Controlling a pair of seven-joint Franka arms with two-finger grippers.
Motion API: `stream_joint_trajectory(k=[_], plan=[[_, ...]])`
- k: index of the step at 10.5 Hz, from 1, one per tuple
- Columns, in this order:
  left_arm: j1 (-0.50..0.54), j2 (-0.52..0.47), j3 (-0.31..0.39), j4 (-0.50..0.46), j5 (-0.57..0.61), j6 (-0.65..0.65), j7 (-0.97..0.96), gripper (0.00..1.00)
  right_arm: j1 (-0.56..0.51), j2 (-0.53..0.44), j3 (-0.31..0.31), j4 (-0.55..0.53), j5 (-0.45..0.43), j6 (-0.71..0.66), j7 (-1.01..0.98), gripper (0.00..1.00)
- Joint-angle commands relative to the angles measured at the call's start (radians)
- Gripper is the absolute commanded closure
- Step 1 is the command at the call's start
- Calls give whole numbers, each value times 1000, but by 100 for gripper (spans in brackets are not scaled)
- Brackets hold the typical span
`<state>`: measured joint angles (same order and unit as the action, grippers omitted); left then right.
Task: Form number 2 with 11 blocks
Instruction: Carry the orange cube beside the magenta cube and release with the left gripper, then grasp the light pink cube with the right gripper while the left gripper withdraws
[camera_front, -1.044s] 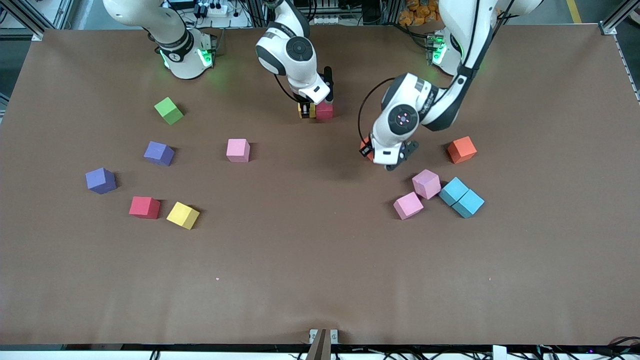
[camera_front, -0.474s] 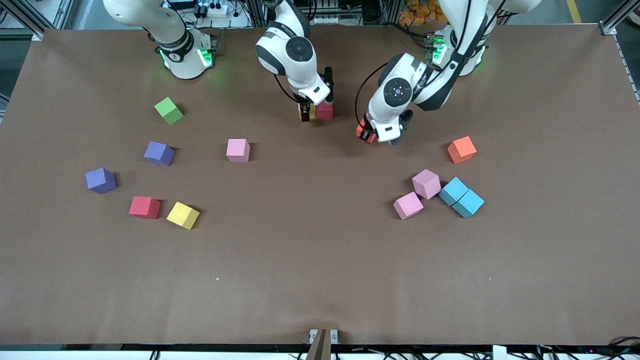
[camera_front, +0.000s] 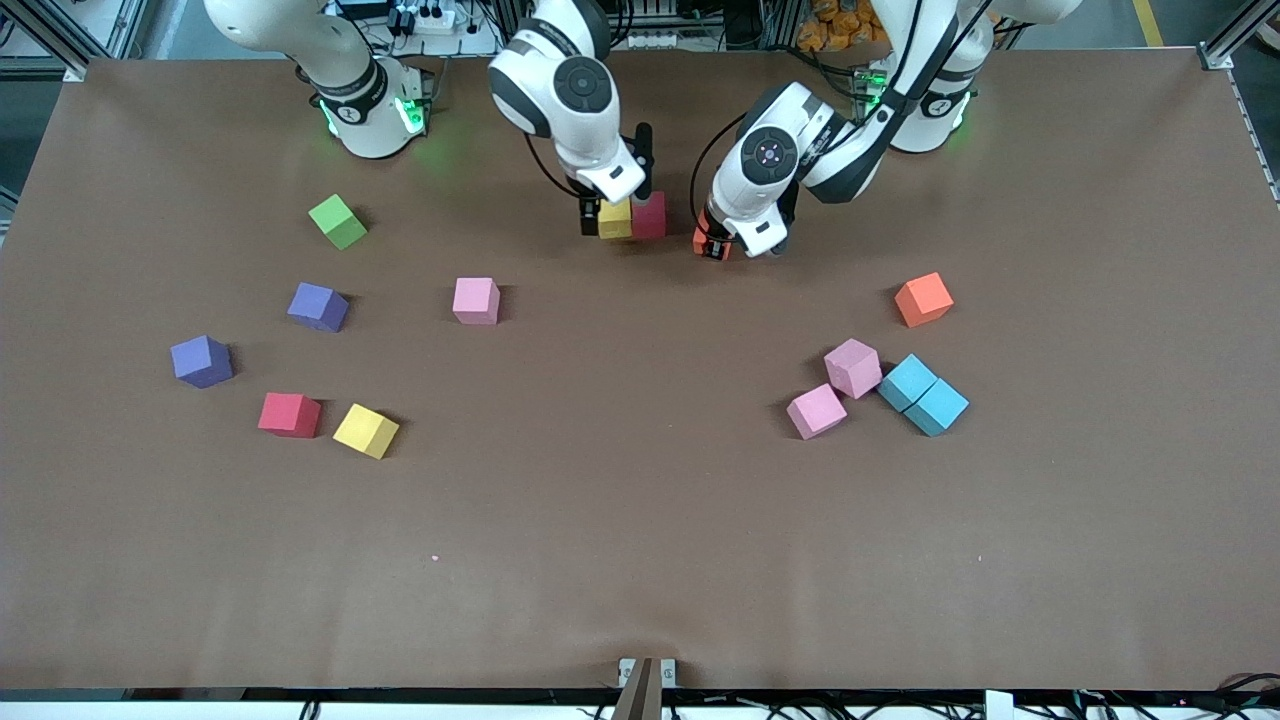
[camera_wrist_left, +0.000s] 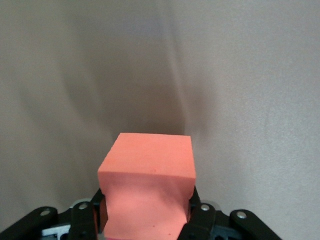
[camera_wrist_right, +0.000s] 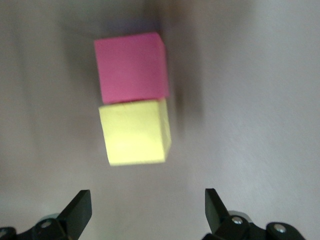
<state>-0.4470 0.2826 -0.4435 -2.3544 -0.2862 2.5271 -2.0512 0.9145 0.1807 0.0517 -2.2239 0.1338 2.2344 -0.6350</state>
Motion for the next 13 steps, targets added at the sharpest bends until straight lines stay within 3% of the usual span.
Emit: stream_joint_trajectory(k=[1,4,8,13], plan=[[30,-23,-38,-29,-4,45,-79,83,-122,-17,-1,59,6,-99,-2,0],[28,-19,-66,-54,-4,77,-207,83,-306,20,-13,134,-17,-84,11,0],[21,-8,-122,-65,-4,127,-313,82,-546,77,-33,260,-49,-90,170,0],[-19,33,-132,-60,-5,177,-317,82,-530,105,-32,195,-56,-82,735,0]])
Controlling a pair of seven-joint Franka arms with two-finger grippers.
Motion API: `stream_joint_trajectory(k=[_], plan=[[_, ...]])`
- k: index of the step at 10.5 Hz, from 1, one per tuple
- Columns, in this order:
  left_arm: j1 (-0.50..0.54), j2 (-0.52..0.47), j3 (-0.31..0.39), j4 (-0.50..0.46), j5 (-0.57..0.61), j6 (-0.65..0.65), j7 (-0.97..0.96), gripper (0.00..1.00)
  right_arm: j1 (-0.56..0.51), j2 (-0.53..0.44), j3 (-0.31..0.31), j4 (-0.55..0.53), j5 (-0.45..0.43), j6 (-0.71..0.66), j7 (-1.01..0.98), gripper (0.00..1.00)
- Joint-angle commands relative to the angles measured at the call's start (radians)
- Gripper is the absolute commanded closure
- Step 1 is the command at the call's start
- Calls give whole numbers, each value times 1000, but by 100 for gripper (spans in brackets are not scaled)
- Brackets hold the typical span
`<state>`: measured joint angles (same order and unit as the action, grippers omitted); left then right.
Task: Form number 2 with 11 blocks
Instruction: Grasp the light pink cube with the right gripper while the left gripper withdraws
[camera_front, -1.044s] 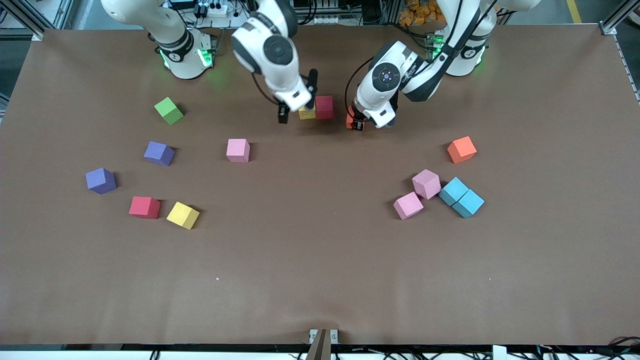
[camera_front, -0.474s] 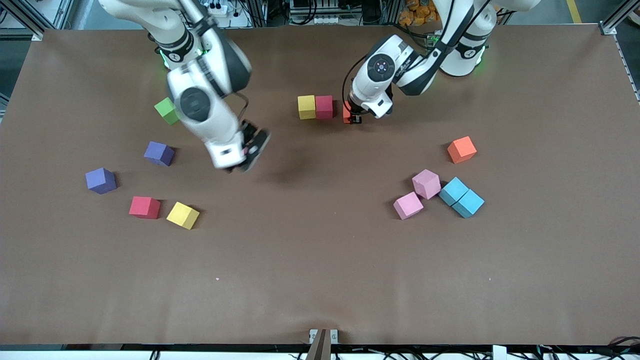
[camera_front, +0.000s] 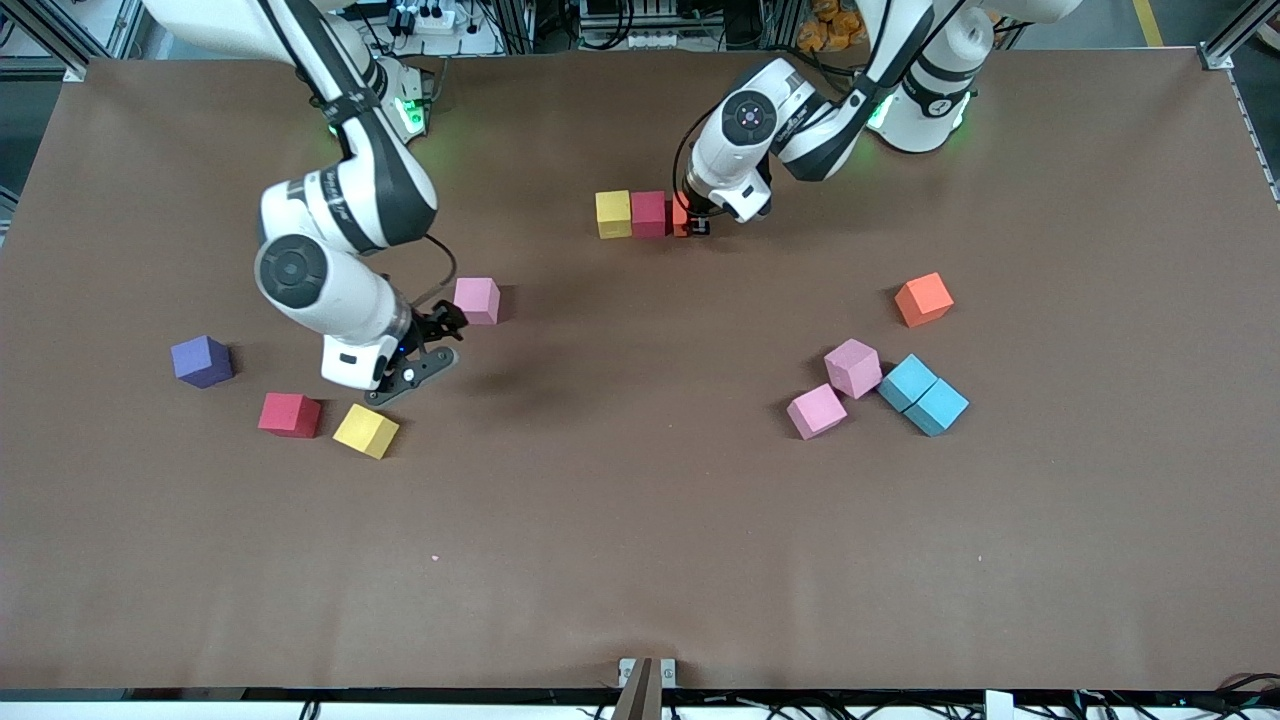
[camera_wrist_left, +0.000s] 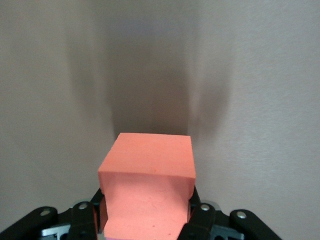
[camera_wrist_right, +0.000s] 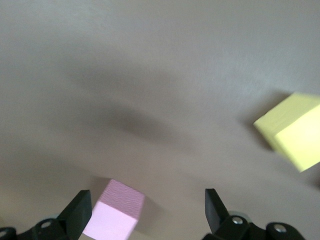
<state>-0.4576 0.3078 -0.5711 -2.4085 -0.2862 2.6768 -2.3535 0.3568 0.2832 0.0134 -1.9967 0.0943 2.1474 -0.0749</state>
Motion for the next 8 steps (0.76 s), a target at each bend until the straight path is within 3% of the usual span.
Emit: stream_joint_trajectory(k=[1,3,4,5,8], plan=[[-9,8,-6,-4,-4,35,-15,82,48,-2,10,-54,-15,5,286,0],[-10,16,-6,-4,-4,55,-17,82,77,-9,13,-146,-1,58,414,0],[-10,23,-6,-4,-4,61,-18,82,82,-15,20,-222,37,162,417,0],[-12,28,-6,-4,-4,66,-17,81,118,-19,28,-247,82,179,429,0],[-19,30,-6,-3,-4,66,-18,78,140,-41,28,-313,82,196,443,0]])
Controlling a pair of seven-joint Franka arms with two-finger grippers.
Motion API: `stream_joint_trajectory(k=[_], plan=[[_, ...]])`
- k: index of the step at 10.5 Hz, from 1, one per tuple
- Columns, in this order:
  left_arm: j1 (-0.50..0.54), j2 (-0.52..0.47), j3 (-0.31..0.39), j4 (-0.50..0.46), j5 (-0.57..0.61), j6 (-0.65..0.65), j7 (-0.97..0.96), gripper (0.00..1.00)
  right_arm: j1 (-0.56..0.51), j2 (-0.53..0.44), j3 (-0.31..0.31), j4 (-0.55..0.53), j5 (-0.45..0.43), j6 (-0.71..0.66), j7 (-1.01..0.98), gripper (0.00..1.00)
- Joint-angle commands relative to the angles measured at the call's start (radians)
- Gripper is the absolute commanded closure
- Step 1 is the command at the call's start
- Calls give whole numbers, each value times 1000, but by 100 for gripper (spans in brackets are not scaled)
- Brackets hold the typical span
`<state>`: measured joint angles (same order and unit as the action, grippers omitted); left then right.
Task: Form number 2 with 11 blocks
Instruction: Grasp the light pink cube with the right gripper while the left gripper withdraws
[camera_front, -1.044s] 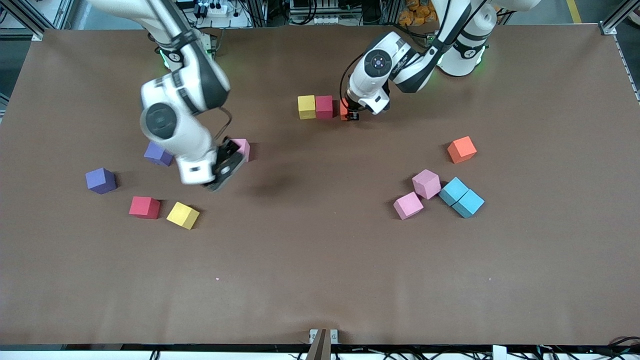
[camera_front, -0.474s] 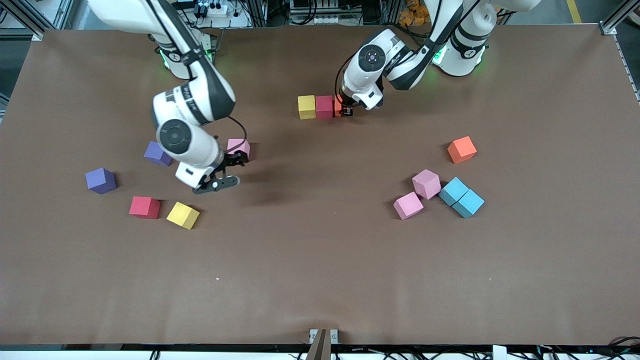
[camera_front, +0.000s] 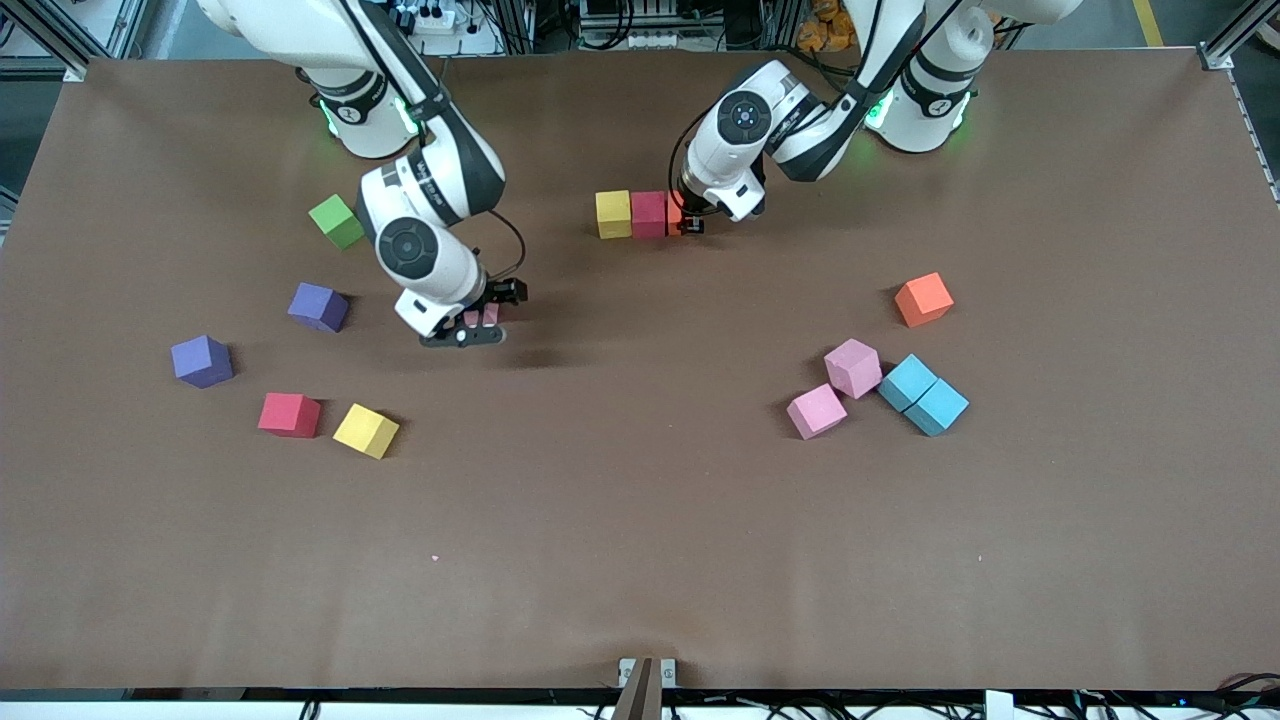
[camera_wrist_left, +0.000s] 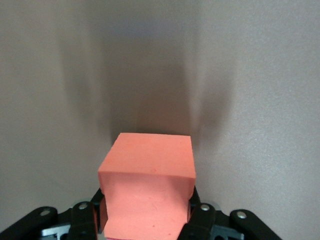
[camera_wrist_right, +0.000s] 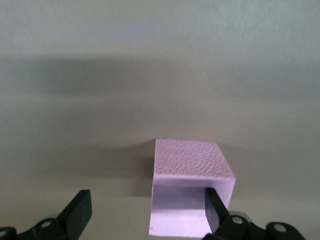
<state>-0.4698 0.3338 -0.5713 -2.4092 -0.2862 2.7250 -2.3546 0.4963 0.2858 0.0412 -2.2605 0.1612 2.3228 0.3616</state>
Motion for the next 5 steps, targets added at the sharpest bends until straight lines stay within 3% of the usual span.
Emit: stream_joint_trajectory(k=[1,5], plan=[[-7,4,-5,-1,-4,19,-17,78,2,-42,2,-48,14,23,3,0],[-7,13,-5,4,-4,31,-15,76,-5,-76,0,-42,14,-23,-6,0]])
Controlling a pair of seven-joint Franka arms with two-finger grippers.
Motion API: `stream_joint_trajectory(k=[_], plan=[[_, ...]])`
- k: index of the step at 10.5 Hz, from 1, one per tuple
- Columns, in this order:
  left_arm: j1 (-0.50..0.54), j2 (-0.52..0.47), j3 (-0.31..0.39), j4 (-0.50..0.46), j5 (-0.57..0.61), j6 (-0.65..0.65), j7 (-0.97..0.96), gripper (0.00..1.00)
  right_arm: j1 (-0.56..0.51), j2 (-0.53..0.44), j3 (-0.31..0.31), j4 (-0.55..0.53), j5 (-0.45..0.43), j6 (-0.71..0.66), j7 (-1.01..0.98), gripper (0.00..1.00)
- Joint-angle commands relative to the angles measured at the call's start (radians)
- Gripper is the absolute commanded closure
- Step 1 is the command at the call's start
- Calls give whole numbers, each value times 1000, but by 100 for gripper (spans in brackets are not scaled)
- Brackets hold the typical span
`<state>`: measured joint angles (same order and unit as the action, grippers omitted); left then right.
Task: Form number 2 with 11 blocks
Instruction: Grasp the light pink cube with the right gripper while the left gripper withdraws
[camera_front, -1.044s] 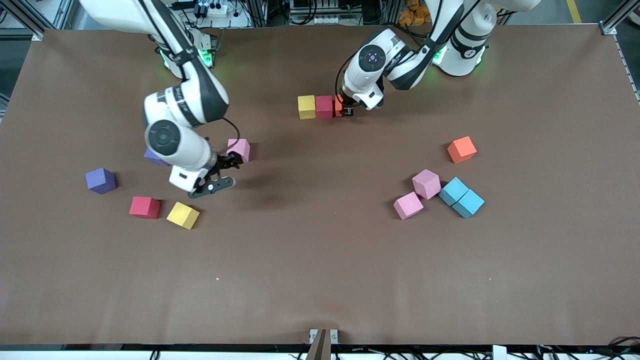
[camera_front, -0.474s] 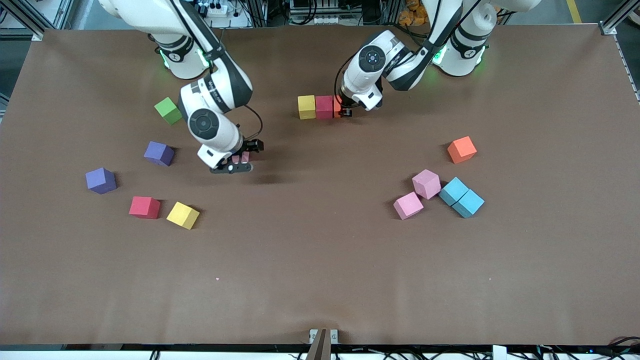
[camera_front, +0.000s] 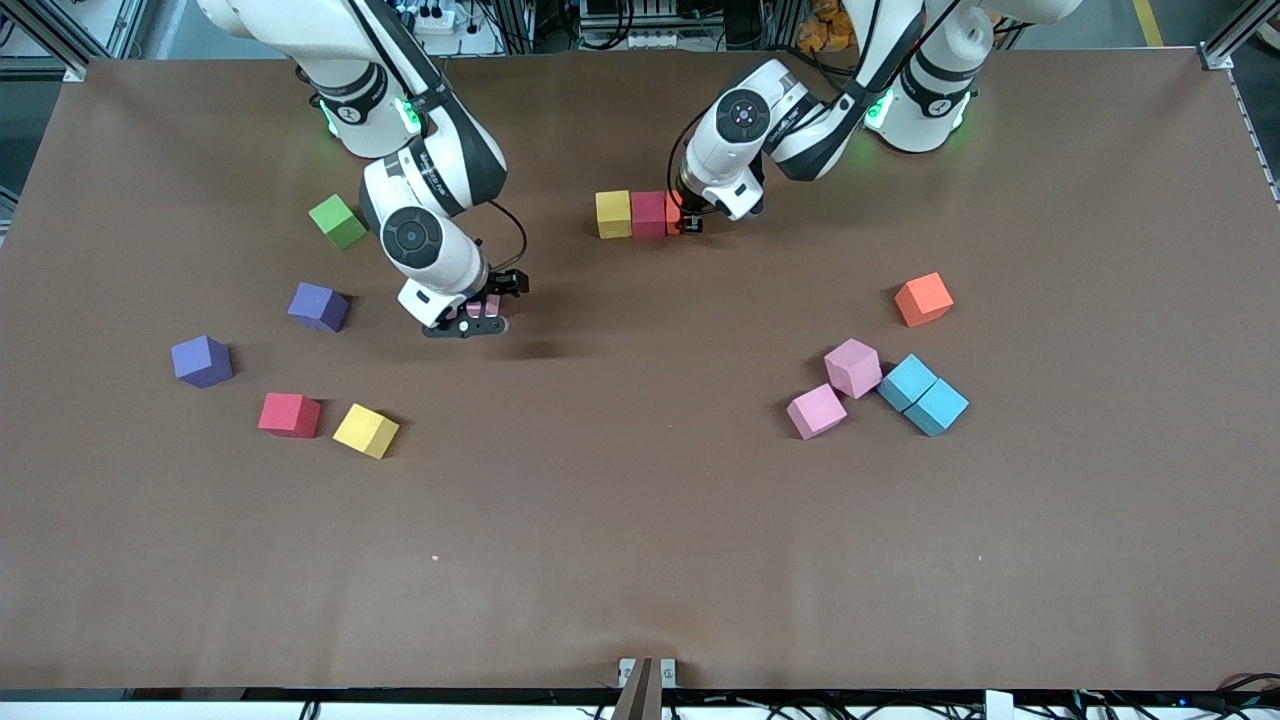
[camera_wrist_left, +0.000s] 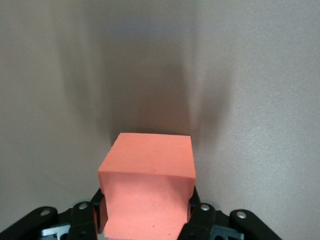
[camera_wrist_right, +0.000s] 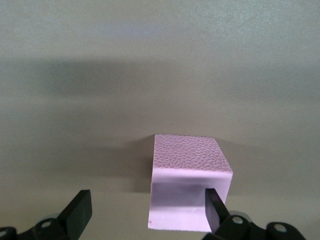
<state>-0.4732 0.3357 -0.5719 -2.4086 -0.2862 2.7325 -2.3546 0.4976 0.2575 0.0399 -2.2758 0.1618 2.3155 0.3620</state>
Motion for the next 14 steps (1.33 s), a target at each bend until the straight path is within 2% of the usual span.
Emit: stream_joint_trajectory(k=[1,3,4,5,6,8,11,14], plan=[[-4,11,-5,8,-4,24,-15,75,-13,-46,-2,-31,12,-16,-43,0],[-4,23,-5,16,-4,24,-15,60,-86,-41,-2,-51,8,-15,-144,0],[-2,23,-5,17,-4,24,-14,47,-88,-32,-2,-54,8,-2,-144,0],[-2,25,-5,17,-2,24,-14,12,-91,-24,0,-56,10,16,-137,0],[-2,28,-6,16,-2,23,-9,0,-91,-12,0,-54,19,22,-129,0],[1,25,-16,17,6,18,-3,0,-88,6,2,-54,59,47,-111,0],[11,-24,-48,19,6,-23,-5,0,-59,34,2,-56,61,90,-81,0],[25,-86,-63,23,7,-75,27,0,-60,19,3,-53,61,75,-69,0]])
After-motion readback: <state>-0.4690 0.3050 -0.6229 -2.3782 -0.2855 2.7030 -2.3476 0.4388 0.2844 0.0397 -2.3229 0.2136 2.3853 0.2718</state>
